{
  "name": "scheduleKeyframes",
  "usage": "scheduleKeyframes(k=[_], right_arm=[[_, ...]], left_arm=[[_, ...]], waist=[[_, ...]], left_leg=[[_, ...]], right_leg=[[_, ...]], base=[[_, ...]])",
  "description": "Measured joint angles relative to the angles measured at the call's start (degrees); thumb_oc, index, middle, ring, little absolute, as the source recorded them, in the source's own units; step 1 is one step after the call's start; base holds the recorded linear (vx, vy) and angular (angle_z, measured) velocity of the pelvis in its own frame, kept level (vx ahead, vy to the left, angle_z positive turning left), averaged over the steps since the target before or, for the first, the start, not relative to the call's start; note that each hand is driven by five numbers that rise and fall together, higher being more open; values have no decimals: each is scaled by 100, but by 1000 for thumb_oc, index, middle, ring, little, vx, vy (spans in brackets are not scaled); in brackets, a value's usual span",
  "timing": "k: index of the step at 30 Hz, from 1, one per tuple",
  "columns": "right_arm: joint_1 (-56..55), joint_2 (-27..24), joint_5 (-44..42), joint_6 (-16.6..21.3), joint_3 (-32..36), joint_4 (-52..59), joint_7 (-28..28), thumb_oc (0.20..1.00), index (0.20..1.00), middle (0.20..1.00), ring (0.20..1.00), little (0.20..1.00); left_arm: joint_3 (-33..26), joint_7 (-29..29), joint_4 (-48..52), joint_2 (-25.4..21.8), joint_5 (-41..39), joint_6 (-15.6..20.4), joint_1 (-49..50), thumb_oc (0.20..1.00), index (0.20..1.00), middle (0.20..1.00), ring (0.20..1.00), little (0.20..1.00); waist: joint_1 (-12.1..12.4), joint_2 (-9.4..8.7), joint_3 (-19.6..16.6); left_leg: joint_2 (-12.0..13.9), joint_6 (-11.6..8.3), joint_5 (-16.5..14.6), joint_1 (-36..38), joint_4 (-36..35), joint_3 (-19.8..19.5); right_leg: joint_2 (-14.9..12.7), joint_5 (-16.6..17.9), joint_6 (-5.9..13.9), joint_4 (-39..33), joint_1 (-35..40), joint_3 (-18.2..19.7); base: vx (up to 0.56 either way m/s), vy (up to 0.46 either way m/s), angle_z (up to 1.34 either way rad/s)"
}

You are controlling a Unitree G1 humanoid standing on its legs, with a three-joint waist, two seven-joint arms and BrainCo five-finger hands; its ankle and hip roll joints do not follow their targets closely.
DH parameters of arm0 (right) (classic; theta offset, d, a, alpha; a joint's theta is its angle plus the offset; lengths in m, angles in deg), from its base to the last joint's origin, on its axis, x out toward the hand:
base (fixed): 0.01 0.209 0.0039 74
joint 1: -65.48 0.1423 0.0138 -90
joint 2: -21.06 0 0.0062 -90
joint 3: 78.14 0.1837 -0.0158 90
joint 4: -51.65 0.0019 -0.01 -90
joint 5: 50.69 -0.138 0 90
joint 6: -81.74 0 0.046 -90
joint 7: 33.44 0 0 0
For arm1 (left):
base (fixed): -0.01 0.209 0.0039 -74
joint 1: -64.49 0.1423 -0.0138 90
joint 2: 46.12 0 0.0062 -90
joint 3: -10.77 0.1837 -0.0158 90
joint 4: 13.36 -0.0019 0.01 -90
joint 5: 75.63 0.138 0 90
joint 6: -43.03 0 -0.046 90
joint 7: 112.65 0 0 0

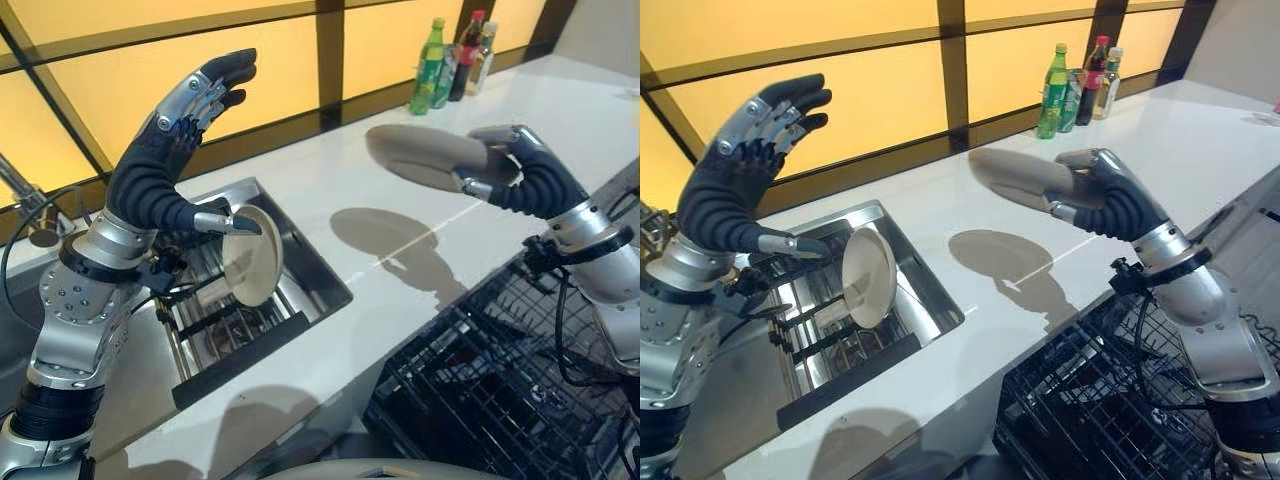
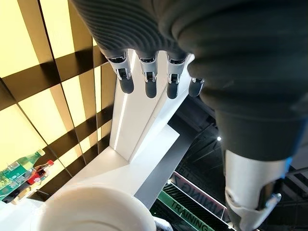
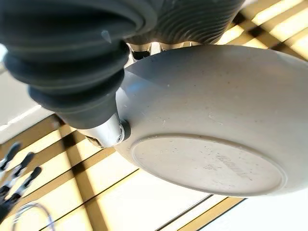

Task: Pick up plates and place into dishwasher.

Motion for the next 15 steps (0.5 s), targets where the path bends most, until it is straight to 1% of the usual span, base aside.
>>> scheduleKeyframes(k=[1,2,3,5,6,7,8,9,10,12,13,15], right_arm=[[-125,2,7,-28,115,-23,-62,200,200,200,200,200],[-226,6,43,-39,203,-44,-95,200,200,200,200,200],[-371,33,51,-39,320,-55,-101,200,200,200,200,200],[-745,167,51,-46,598,-87,-106,200,200,200,200,200],[-851,228,50,-55,687,-117,-96,200,200,200,200,200],[-967,310,50,-55,808,-122,-97,200,200,200,200,200],[-1051,355,50,-74,870,-136,-98,200,200,200,200,200],[-1105,380,50,-89,904,-156,-92,200,200,200,200,200],[-1191,469,49,-92,973,-177,-87,200,200,200,200,200],[-1316,489,45,-94,1040,-256,-87,200,200,200,200,200],[-1365,517,44,-114,1060,-318,-80,200,200,200,200,200],[-1510,545,21,-149,1126,-410,-63,200,200,200,200,200]], left_arm=[[0,1,-54,0,-72,-3,4,1000,1000,1000,1000,1000],[0,-1,-76,4,-81,-4,8,1000,1000,1000,1000,1000],[0,-3,-91,8,-104,-6,14,1000,1000,1000,1000,1000],[-12,-3,-111,11,-141,-6,55,1000,1000,1000,1000,1000],[-42,-10,-111,16,-143,0,80,1000,1000,1000,1000,1000],[-51,-11,-124,31,-143,3,86,1000,1000,1000,1000,1000],[-75,-11,-124,49,-142,9,118,1000,1000,1000,1000,1000],[-106,-9,-134,88,-140,19,136,1000,1000,1000,1000,1000],[-165,5,-154,156,-139,55,159,1000,1000,1000,1000,1000],[-264,94,-241,248,-139,99,184,1000,1000,1000,1000,1000],[-305,164,-320,277,-139,105,208,1000,1000,1000,1000,1000],[-384,285,-471,315,-127,109,246,1000,1000,1000,1000,1000]], waist=[[-7,0,0],[-115,-5,3],[-167,-10,7],[-214,-13,9],[-318,-15,13],[-372,-13,14],[-371,-7,15],[-497,11,17],[-497,15,20],[-675,43,35],[-657,65,48],[-832,87,62]], left_leg=[[2,2,-1,3,0,24],[16,2,-1,12,0,53],[32,4,-3,34,0,116],[62,-28,-52,122,-1,285],[110,-33,-55,126,-1,349],[130,-36,-57,134,-1,422],[140,-43,-62,156,-1,494],[194,-86,-91,178,-1,583],[213,-92,-97,201,0,663],[263,-119,-116,220,0,707],[281,-119,-116,236,1,768],[316,-133,-136,259,1,781]], right_leg=[[0,8,3,-2,-12,33],[6,16,3,-2,-23,76],[11,18,4,4,-29,126],[53,28,-6,24,-49,285],[77,34,-7,28,-96,312],[97,45,-5,39,-131,387],[117,73,-11,40,-161,478],[157,62,10,81,-221,577],[175,62,12,146,-296,626],[207,63,18,265,-457,682],[229,64,19,348,-542,755],[274,58,30,467,-674,845]], base=[[3,-73,-12],[11,-87,-18],[12,-79,-30],[13,-93,-40],[16,-99,-38],[24,-103,-41],[26,-91,-50],[34,-112,-59],[31,-97,-59],[33,-88,-58],[54,-69,-59],[31,-76,-54]])
